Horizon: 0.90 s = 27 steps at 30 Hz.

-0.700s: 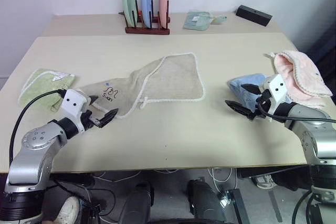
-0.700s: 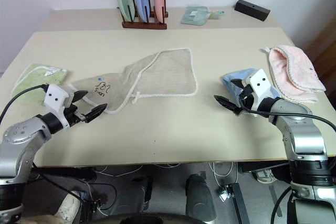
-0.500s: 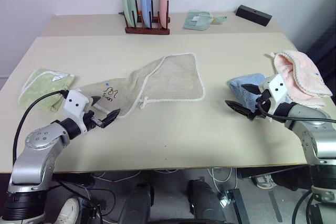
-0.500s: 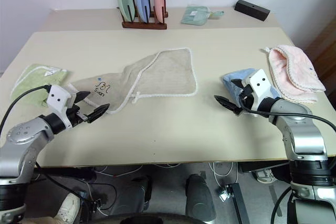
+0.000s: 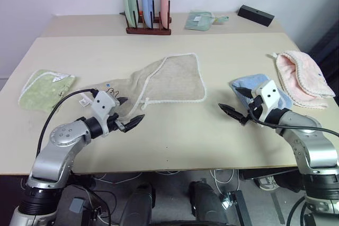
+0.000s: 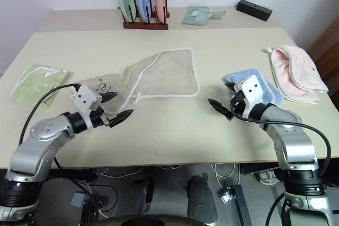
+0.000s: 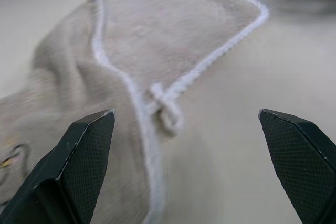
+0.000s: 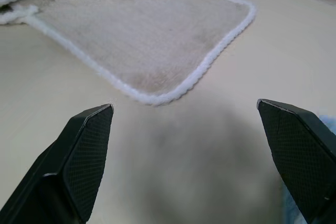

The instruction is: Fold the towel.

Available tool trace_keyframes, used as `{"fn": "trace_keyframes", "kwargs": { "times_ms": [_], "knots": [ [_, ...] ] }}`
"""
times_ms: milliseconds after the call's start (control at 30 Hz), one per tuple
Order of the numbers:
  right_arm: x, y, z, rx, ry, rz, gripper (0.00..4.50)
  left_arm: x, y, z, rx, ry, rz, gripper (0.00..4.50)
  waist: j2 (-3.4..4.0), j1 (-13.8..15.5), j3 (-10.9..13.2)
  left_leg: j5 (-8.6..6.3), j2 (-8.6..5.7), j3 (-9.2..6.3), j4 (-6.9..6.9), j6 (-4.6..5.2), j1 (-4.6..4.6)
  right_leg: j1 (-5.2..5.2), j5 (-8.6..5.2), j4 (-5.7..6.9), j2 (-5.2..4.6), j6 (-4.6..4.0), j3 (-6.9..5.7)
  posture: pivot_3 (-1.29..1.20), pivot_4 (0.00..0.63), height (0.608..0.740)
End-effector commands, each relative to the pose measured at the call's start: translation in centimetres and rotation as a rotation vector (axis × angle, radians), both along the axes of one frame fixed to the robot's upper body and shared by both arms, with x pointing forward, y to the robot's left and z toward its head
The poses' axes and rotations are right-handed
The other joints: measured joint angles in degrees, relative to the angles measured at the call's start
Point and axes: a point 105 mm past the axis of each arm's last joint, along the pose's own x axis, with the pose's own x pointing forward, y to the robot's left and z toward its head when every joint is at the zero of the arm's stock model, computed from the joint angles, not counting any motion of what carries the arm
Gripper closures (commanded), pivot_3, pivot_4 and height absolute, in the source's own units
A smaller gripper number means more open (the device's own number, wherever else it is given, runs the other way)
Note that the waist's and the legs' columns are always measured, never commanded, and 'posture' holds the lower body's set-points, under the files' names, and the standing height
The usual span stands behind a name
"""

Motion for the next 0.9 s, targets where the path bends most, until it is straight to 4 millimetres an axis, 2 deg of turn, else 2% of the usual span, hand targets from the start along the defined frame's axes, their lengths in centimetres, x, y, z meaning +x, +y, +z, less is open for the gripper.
{"fn": "trace_keyframes", "kwargs": {
  "times_ms": [33,233,367,433,733,900],
  "knots": [
    [-0.4,0.9,1.1,0.007,-0.047,0.030,0.00,-0.3,-0.5,0.1,0.051,-0.035,-0.013,0.02,0.01,-0.01,0.00,0.00,0.00,0.00,0.00,0.00,0.01,0.00,0.00,0.01,0.00,0.00,0.00,0.00,0.150,0.740],
    [-0.2,1.2,1.2,0.015,-0.042,0.030,0.00,-0.1,0.8,-1.1,0.175,0.003,-0.002,0.02,0.02,0.14,0.00,0.00,0.00,0.00,0.00,0.00,0.00,0.00,0.00,0.02,0.01,0.00,-0.01,0.00,0.150,0.740],
    [-0.4,1.7,1.0,0.017,-0.030,0.051,0.00,0.9,3.4,-1.2,0.281,-0.005,0.103,0.02,0.02,0.14,0.00,0.00,0.00,0.00,0.00,0.00,0.00,0.00,-0.01,0.00,0.00,0.00,0.00,0.00,0.150,0.740],
    [-0.3,1.7,1.1,0.017,-0.033,0.050,0.00,1.1,4.4,-1.9,0.324,0.027,0.124,0.02,0.02,0.14,0.00,0.00,0.00,0.00,0.00,0.00,0.00,0.00,-0.01,0.02,0.01,0.00,-0.01,0.00,0.150,0.740],
    [-0.6,2.1,1.0,0.022,-0.040,0.049,0.00,3.1,4.5,-3.2,0.293,0.072,0.136,0.02,0.08,0.29,-0.04,0.00,0.00,0.00,0.04,0.00,0.02,0.03,0.00,0.06,0.00,0.01,-0.01,0.00,0.150,0.740],
    [-0.8,2.0,1.0,0.019,-0.044,0.036,0.00,3.9,4.0,-3.2,0.259,0.056,0.132,2.30,0.09,0.19,-0.05,0.00,0.00,-0.01,0.06,0.00,0.03,0.03,0.00,0.07,0.00,0.01,-0.01,0.00,0.150,0.740]
  ]
}}
